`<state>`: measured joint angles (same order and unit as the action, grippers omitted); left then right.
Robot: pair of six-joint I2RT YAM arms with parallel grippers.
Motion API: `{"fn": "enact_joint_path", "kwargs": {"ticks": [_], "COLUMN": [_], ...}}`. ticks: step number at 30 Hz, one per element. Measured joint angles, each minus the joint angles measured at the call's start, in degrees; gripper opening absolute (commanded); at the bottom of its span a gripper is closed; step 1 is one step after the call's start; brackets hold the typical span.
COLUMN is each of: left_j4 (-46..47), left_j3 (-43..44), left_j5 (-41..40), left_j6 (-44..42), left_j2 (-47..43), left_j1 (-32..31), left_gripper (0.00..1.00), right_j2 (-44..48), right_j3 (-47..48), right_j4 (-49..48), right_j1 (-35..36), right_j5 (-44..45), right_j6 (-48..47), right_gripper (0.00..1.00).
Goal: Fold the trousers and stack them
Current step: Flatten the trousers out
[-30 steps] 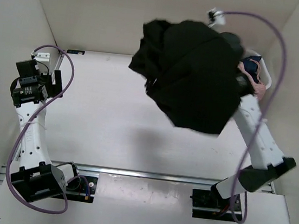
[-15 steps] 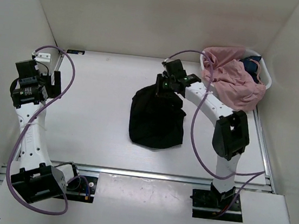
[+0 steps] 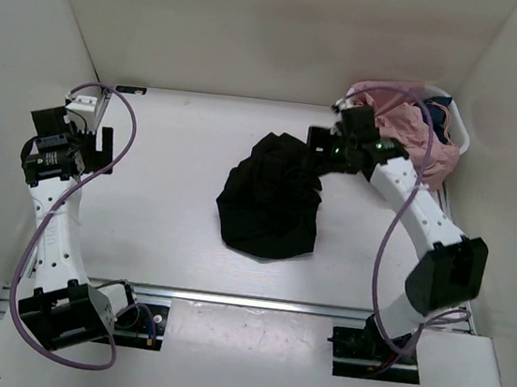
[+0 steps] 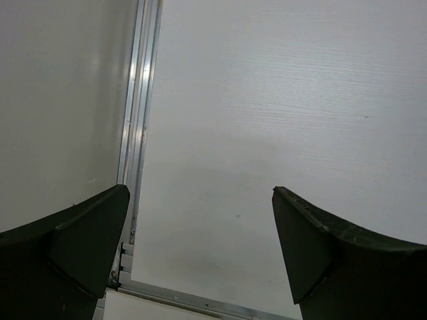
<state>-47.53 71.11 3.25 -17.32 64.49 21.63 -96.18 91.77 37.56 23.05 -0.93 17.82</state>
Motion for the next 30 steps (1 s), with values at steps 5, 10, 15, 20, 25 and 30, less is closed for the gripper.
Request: {"fn": "enact_joint_path", "kwargs": {"ticks": [5, 10, 15, 20, 25, 30], "left_j4": [-0.81, -1.49, -1.79, -1.92, -2.05, -2.21], "left_j3": [-2.56, -2.84, -2.84, -2.97, -3.67, -3.93], "left_j5": [0.76, 0.92, 1.07, 1.09, 1.07, 1.05], "left_j6": [-0.61, -0.68, -0.66, -0.68, -0.92, -1.36], "left_j2": [0.15, 0.33, 0.33, 0.33, 0.26, 0.22], "left_j1": [0.0, -0.02, -0.02, 0.0, -0.02, -0.02], "left_gripper": [1.0, 1.0, 1.0, 1.0, 1.0, 1.0], "right_j2": [8.68, 4.74, 0.09, -1.27, -3.23, -4.26], "right_j3": [-17.4, -25.29, -25.44, -25.4, -22.69, -14.86], "right_j4": [0.17, -1.49, -5.57, -8.85, -8.94, -3.08], "right_j1": [10.97, 14.47, 13.73, 13.7, 13.73, 14.99], "right_j5": [-4.66, -5.44, -2.84, -0.72, 0.17, 2.51], "right_j6": [-3.96, -3.96, -2.8, -1.22, -0.55, -1.31], "right_gripper": [0.94, 0.91, 0.7, 0.48, 0.01, 0.0]}}
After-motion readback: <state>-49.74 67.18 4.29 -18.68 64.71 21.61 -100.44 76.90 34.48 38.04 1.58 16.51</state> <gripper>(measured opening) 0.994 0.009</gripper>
